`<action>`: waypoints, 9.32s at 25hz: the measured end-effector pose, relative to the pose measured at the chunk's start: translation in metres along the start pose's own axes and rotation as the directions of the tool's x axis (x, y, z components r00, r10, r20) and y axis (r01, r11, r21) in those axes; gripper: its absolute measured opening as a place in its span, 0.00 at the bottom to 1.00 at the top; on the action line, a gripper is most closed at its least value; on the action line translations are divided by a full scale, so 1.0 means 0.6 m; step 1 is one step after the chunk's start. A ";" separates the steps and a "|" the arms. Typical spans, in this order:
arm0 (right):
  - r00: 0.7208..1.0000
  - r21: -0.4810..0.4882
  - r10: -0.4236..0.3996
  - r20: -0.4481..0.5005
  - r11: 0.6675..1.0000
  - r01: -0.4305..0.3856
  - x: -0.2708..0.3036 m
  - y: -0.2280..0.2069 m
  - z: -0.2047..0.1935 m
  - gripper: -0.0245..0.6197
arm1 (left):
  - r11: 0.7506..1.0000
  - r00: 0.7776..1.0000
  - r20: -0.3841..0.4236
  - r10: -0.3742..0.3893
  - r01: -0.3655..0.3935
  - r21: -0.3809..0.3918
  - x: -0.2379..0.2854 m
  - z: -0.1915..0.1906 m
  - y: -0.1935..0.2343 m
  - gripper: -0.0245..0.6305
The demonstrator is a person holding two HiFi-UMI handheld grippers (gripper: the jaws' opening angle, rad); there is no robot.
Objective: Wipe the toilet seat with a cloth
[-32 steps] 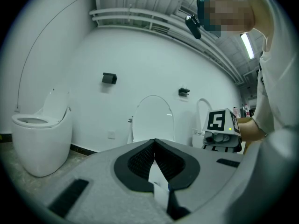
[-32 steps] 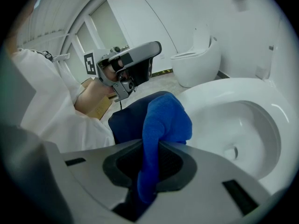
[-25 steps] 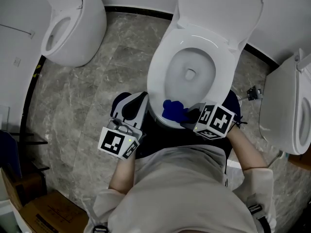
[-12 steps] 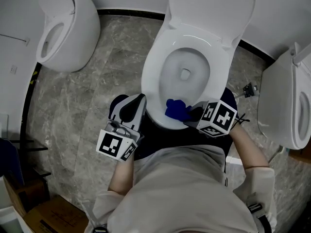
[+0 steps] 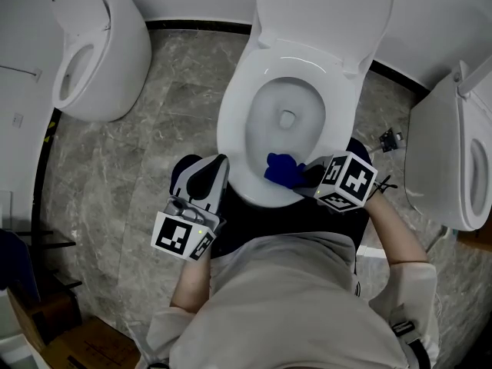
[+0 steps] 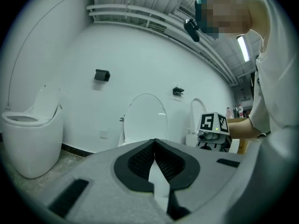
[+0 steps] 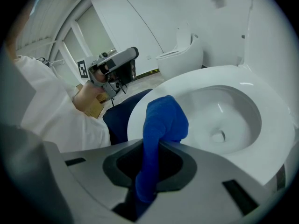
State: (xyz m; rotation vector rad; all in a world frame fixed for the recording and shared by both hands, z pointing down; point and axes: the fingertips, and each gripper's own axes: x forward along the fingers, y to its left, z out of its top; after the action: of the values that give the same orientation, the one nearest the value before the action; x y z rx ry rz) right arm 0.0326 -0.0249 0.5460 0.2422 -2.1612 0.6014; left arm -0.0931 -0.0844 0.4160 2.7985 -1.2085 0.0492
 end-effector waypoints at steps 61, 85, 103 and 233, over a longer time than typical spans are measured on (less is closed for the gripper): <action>0.904 0.061 -0.423 0.058 0.906 0.419 -0.108 -0.253 -0.036 0.12 | 1.000 0.999 -0.038 -0.027 0.027 0.002 0.031 -0.026 -0.042 0.05; 0.862 0.128 -0.498 0.093 0.864 0.486 -0.134 -0.326 -0.034 0.12 | 1.000 0.999 -0.043 -0.023 0.023 0.007 0.026 -0.029 -0.040 0.05; 0.842 0.117 -0.534 0.076 0.843 0.524 -0.143 -0.355 -0.025 0.12 | 1.000 0.999 -0.048 -0.004 0.004 0.002 0.017 -0.037 -0.032 0.05; 0.571 0.261 -0.574 0.587 0.802 0.538 -0.169 -0.270 0.228 0.12 | 0.996 0.997 0.008 0.081 -0.081 -0.025 -0.010 -0.030 0.038 0.05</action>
State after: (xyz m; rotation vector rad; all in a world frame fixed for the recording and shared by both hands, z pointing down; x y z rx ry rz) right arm 0.0604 -0.2370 0.4496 1.2901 -2.5059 0.1965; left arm -0.1137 -0.0936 0.4354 2.7312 -1.3152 0.0273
